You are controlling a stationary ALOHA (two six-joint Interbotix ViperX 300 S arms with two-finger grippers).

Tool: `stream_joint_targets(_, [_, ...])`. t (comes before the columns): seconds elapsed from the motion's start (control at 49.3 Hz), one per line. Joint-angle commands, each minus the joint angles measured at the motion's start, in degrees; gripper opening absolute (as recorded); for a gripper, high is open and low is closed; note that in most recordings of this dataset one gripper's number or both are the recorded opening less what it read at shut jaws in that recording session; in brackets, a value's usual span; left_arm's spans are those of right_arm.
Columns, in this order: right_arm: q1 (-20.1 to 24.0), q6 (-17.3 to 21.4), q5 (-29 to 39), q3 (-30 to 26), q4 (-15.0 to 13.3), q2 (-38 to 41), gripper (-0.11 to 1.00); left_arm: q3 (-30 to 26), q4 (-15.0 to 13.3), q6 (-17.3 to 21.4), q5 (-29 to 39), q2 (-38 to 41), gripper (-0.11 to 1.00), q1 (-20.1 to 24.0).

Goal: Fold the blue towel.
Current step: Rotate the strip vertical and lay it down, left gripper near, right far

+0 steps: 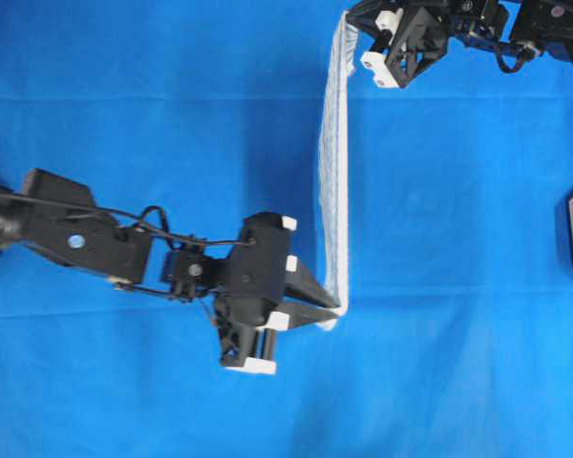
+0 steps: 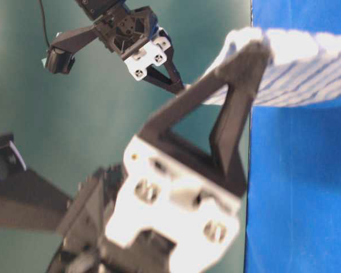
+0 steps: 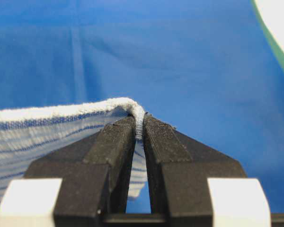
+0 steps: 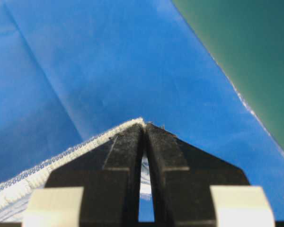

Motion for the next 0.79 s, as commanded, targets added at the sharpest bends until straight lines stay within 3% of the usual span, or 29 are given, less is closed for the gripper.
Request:
stream_joint_targets(0.0, [-0.44,0.0,-0.18,0.88,-0.18,-2.9,0.04,-4.48,0.09,0.88,-0.79,1.23,0.04,0.35])
stream_joint_targets(0.223, [-1.05,0.26,0.7,5.1,-0.18,-7.03,0.04,-11.78,0.09,2.2,-0.79,7.21,0.04,1.32])
stream_joint_targets(0.365, [-1.05,0.18,1.41,5.19,-0.18,-7.12,0.04,-13.01,0.09,2.2,-0.79,8.96,0.04,1.67])
stream_joint_targets(0.588, [-0.97,0.0,1.05,2.11,-0.18,-3.52,0.04,-9.67,0.0,1.32,-0.53,7.73,0.04,1.67])
stream_joint_targets(0.771, [0.0,-0.09,0.44,-2.02,-0.18,2.29,0.04,-2.37,-0.53,0.26,-2.64,4.83,0.04,1.49])
